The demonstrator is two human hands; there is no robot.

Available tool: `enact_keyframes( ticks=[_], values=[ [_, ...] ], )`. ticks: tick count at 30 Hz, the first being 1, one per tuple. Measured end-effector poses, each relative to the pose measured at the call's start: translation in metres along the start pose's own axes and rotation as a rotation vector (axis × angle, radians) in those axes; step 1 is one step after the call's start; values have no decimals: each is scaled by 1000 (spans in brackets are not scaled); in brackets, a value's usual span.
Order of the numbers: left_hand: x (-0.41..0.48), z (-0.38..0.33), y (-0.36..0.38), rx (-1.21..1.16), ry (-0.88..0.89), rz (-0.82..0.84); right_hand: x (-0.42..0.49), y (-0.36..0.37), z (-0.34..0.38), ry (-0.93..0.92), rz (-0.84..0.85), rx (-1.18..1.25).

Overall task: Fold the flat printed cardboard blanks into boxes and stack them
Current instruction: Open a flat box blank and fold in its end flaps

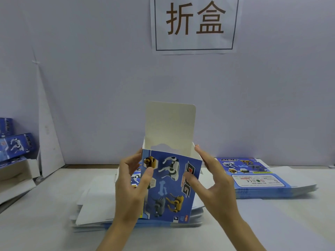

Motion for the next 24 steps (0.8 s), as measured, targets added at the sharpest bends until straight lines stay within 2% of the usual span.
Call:
enact_keyframes(
  ticks=[5, 10, 14, 16, 20, 22, 24],
  values=[
    [3, -6, 3, 30, -67, 107, 3, 0, -2, 5, 110, 49],
    [6, -9, 6, 224, -11, -10, -3, 14, 1, 25, 208, 98],
    [-3, -7, 22, 339, -87, 80, -4, 18, 10, 25, 216, 73],
    [-3, -9, 24, 395, -81, 72, -1, 12, 16, 13, 221, 64],
    [7, -13, 12, 252, -135, 62, 5, 1, 18, 43, 164, 97],
    [13, -9, 2, 121, -174, 100, 7, -2, 11, 133, 121, 214],
    [13, -1, -4, 127, -207, 149, 10, -4, 2, 233, 121, 323]
  ],
)
Point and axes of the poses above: each hand's wrist, its own x-axis towards the middle knuckle, its own y-axis out of the palm, z = x × y, the point moved 2 cm from there along x, towards the middle knuckle, and after that the axes turned 12 degrees about -x, right-handed, at the moved point
